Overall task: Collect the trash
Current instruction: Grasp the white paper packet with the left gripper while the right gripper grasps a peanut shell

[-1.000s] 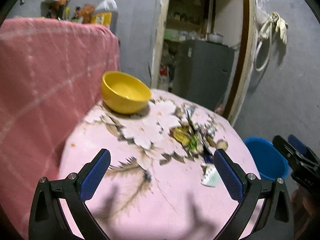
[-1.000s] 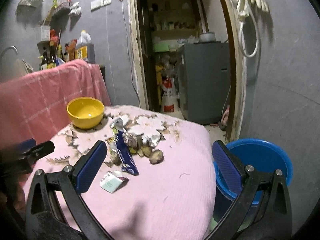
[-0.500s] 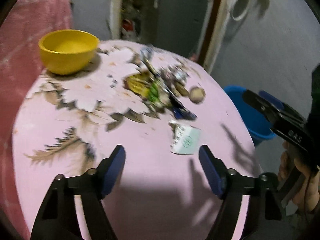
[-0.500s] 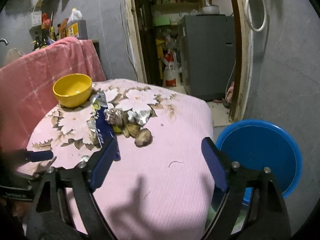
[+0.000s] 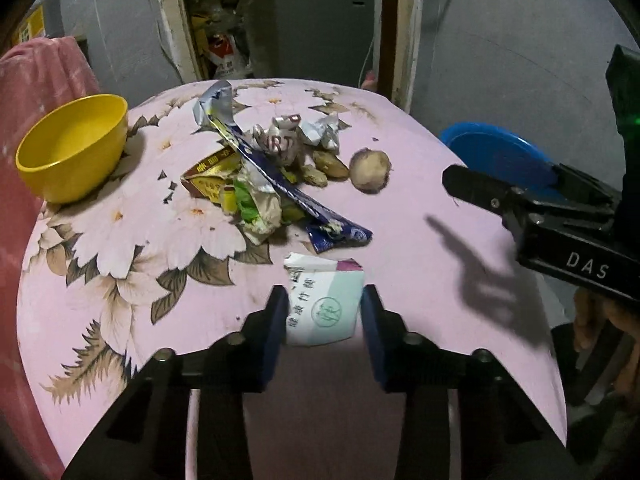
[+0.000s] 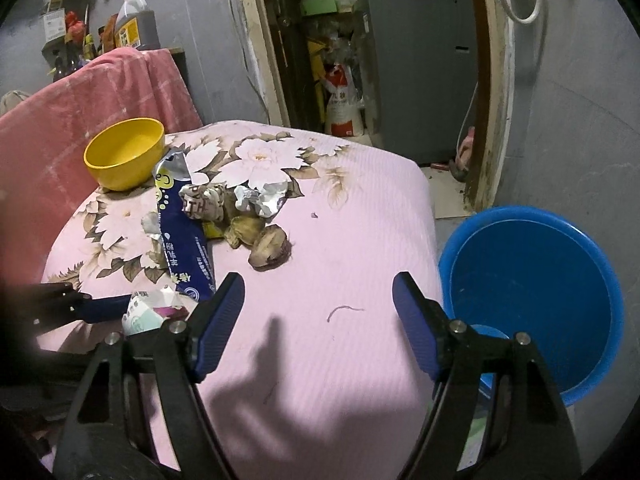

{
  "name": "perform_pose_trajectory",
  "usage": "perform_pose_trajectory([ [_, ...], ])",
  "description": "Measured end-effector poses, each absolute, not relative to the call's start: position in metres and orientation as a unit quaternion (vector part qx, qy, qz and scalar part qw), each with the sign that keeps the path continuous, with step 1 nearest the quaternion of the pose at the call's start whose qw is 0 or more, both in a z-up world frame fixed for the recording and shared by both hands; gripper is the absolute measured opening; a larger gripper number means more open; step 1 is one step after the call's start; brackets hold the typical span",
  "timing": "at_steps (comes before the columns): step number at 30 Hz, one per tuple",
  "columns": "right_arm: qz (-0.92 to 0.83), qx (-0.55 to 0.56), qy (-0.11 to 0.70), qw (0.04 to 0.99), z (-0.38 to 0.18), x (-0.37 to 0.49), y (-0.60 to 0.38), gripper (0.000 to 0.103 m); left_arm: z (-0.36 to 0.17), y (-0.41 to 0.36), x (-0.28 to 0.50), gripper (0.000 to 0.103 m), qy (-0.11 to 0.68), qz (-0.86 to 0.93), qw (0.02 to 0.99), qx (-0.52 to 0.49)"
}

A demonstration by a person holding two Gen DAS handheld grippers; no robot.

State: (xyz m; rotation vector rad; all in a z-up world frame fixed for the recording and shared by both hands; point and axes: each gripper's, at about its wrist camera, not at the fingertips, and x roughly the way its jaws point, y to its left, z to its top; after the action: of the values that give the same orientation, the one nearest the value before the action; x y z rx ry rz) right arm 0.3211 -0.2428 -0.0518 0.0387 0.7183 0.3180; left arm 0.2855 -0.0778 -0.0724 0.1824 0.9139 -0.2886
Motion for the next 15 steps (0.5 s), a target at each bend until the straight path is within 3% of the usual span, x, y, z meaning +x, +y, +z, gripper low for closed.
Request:
perform_pose_trajectory([
  [9, 0.176, -0.024, 0.395, 0.901, -0.060, 0.359, -0.213, 0.094, -0.062, -0.049, 0.290, 0.031, 0.430, -0.117, 0.895, 0.023],
  [15, 0.185, -0.070, 0.419, 0.886, -0.070, 0.380, -0.186, 0.080, -0.055, -0.033, 0.288, 0.031, 0.432, -0.103, 0.896, -0.008],
])
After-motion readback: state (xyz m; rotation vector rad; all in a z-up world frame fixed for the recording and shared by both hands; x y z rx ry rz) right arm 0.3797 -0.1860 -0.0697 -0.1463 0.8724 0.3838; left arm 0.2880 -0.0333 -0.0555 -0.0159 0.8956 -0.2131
